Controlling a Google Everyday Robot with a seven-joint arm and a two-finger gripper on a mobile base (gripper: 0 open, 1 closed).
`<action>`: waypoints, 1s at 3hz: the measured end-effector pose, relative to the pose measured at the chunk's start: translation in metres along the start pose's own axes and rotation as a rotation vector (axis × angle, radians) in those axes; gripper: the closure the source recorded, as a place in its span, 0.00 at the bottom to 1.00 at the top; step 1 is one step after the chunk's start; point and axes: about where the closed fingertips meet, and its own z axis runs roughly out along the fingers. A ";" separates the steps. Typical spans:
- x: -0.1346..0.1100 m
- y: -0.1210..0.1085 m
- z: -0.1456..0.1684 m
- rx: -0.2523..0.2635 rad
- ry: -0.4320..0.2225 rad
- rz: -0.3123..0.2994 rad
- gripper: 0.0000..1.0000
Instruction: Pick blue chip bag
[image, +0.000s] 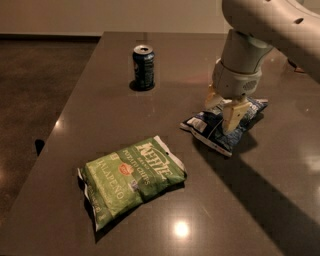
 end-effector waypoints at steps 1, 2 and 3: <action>-0.004 -0.004 -0.009 0.018 -0.020 0.021 0.72; -0.007 -0.011 -0.033 0.071 -0.063 0.073 0.95; -0.003 -0.015 -0.074 0.151 -0.123 0.167 1.00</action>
Offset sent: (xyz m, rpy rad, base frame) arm 0.0043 0.0093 0.0695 0.1601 -0.0436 -0.1412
